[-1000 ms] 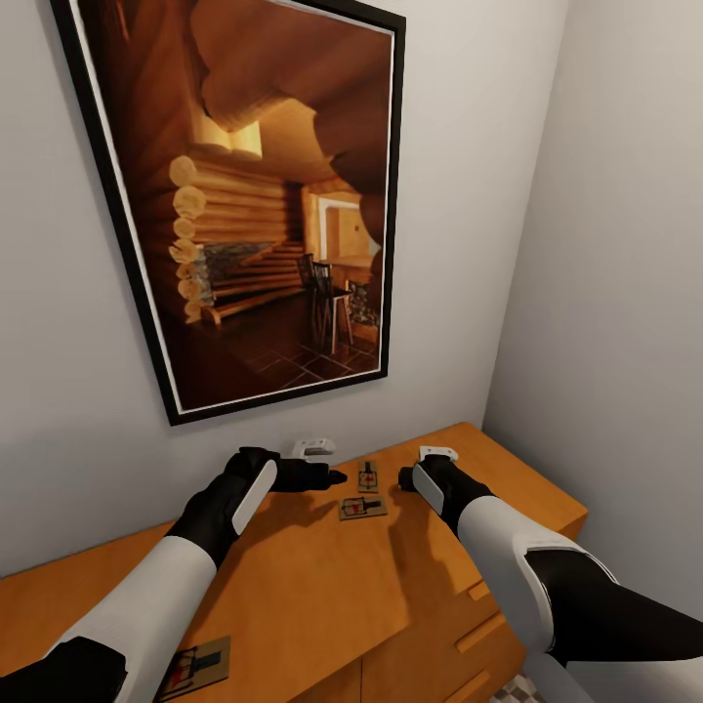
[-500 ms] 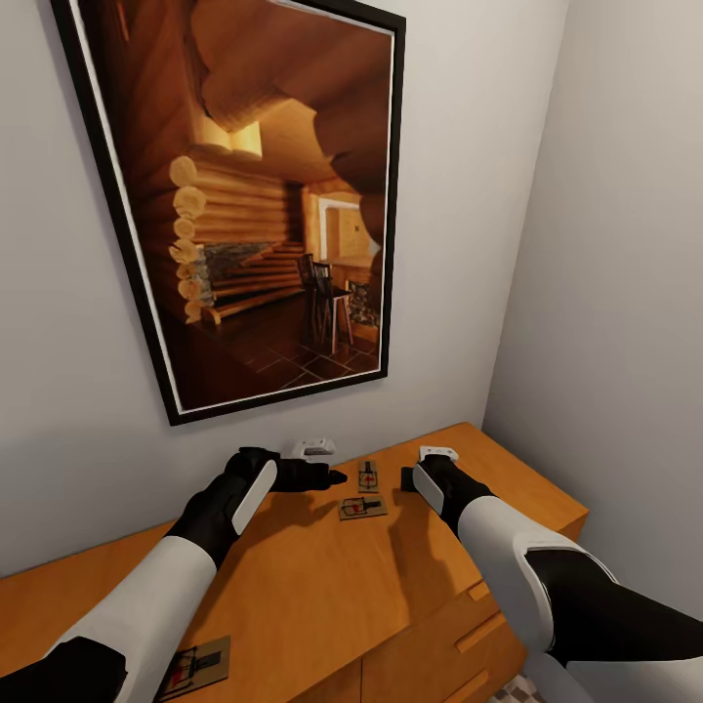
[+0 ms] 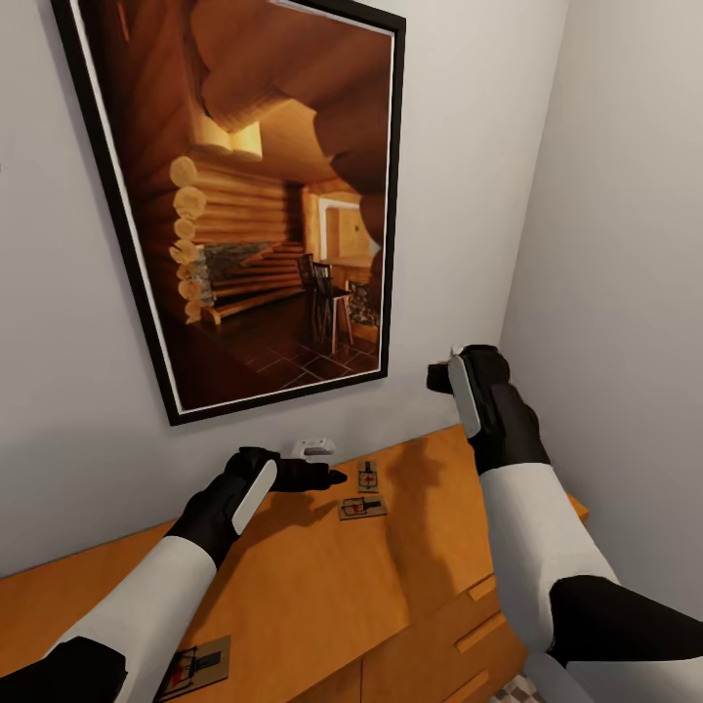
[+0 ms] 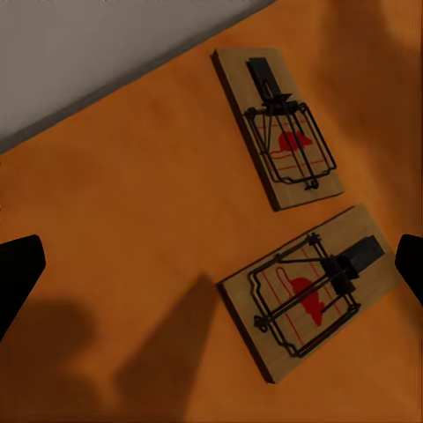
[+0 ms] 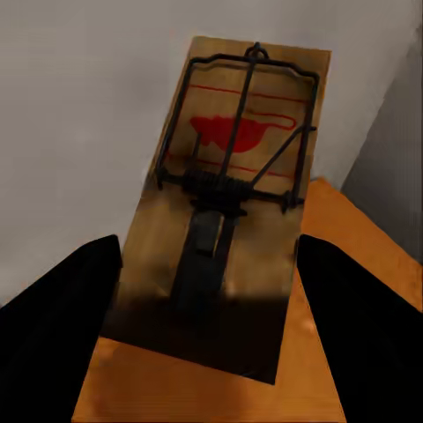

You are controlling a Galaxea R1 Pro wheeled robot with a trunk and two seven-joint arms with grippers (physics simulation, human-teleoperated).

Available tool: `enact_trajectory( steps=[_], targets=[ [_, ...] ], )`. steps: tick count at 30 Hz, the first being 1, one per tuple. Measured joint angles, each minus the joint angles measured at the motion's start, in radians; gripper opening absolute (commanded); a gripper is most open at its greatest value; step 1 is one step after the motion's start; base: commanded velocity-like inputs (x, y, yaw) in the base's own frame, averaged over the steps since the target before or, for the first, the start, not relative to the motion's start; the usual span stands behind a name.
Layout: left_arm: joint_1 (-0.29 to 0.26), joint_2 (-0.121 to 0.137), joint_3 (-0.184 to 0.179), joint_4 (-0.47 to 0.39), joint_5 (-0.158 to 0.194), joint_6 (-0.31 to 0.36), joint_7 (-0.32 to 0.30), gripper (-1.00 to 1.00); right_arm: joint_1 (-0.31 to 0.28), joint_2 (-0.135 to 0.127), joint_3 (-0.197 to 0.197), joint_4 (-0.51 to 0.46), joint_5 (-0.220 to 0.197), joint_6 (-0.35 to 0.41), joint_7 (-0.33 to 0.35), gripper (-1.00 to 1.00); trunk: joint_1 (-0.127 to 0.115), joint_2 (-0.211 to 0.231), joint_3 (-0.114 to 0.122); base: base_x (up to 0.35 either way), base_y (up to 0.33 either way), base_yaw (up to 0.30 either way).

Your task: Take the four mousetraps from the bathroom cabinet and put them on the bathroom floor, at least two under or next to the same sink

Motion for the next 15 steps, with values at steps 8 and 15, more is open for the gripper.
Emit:
enact_trajectory(
  steps=[8,15],
  targets=[
    [0.000,0.000,0.000,0.000,0.000,0.000,0.000,1.00,0.000,0.000,-0.001,0.032,-0.007,0.000,-0.003,-1.00,0.000,0.000,0.000,0.000,0.000,0.000],
    [0.000,0.000,0.000,0.000,0.000,0.000,0.000,1.00,0.000,0.000,-0.002,0.031,-0.007,0.000,-0.004,-1.00,0.000,0.000,0.000,0.000,0.000,0.000]
  ],
)
